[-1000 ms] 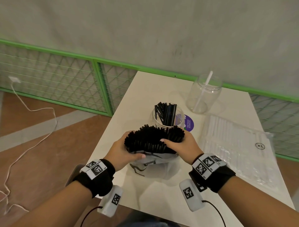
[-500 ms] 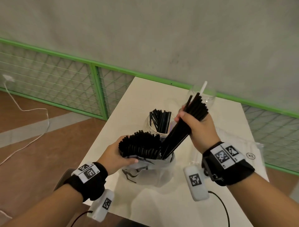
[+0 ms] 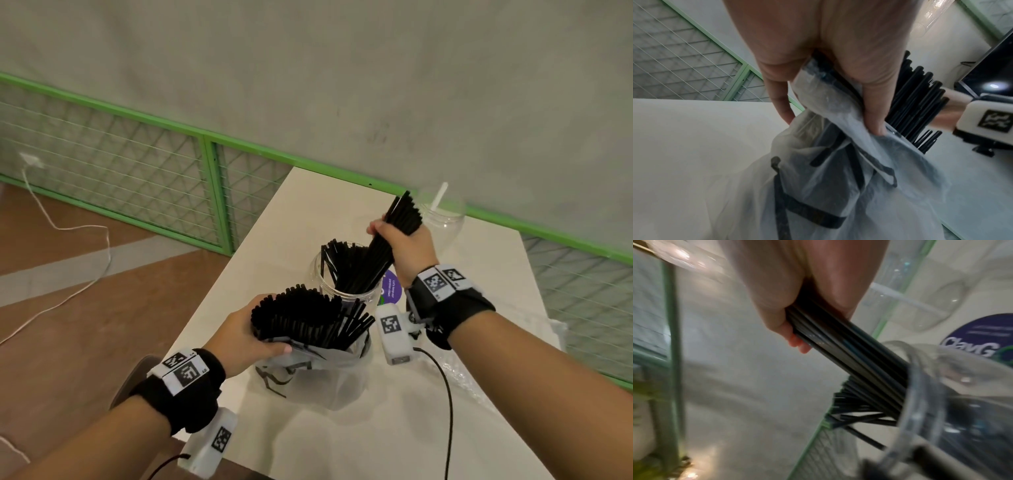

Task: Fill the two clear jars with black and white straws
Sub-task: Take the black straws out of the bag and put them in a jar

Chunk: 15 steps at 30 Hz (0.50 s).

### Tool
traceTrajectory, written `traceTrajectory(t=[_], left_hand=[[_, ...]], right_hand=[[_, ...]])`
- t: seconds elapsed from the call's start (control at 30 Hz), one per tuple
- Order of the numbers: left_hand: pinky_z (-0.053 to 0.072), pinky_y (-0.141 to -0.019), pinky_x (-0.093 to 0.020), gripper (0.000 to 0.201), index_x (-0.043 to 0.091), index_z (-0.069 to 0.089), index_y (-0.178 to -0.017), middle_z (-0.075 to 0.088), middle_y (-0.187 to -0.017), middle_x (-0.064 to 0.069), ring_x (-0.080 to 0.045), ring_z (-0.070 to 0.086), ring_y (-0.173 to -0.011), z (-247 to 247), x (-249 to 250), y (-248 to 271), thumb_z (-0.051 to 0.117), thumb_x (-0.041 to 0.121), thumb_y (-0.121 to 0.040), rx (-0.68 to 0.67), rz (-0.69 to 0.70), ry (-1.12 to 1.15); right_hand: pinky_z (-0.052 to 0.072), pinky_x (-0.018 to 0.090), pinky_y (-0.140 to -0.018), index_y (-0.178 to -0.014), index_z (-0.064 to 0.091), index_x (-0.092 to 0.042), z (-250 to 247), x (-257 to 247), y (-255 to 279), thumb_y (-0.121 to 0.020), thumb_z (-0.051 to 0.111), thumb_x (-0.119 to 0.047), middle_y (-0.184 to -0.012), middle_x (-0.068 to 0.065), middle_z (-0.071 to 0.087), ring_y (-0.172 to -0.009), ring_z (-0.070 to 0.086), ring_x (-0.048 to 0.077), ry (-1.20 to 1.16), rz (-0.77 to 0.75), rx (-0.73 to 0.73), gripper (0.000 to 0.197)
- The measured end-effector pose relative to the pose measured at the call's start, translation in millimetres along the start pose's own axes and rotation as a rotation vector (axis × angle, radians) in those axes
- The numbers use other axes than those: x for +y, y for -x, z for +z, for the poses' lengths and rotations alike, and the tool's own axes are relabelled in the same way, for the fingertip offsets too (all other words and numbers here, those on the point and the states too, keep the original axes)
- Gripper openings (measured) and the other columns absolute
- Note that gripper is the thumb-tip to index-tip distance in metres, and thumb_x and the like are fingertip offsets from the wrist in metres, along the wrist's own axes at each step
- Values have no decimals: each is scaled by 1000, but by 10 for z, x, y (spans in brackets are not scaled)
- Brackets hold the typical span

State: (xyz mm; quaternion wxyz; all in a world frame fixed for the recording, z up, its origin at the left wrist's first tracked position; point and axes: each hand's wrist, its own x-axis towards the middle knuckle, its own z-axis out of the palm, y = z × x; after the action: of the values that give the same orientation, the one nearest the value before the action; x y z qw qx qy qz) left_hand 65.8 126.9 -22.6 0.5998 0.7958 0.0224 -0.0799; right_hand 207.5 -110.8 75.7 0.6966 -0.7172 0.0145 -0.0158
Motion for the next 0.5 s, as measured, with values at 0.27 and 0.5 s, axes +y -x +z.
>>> traceTrajectory(t=[0.27, 0.5], left_hand=[[45, -82, -7, 69, 37, 52, -116, 65, -107, 21, 3, 60, -101, -1, -9, 23, 86, 10, -62, 20, -7, -3], [44, -78, -4, 68, 38, 52, -113, 65, -106, 22, 5, 60, -100, -12, 14, 21, 86, 8, -63, 25, -9, -20]], right_hand=[[53, 40, -86, -90, 69, -3, -16, 422, -80, -79, 74, -12, -92, 16, 68, -90, 66, 28, 218, 153, -67, 16], [36, 37, -105, -145, 23, -24, -93, 425, -35, -76, 78, -25, -140, 5, 27, -125, 35, 20, 412, 130, -138, 88]])
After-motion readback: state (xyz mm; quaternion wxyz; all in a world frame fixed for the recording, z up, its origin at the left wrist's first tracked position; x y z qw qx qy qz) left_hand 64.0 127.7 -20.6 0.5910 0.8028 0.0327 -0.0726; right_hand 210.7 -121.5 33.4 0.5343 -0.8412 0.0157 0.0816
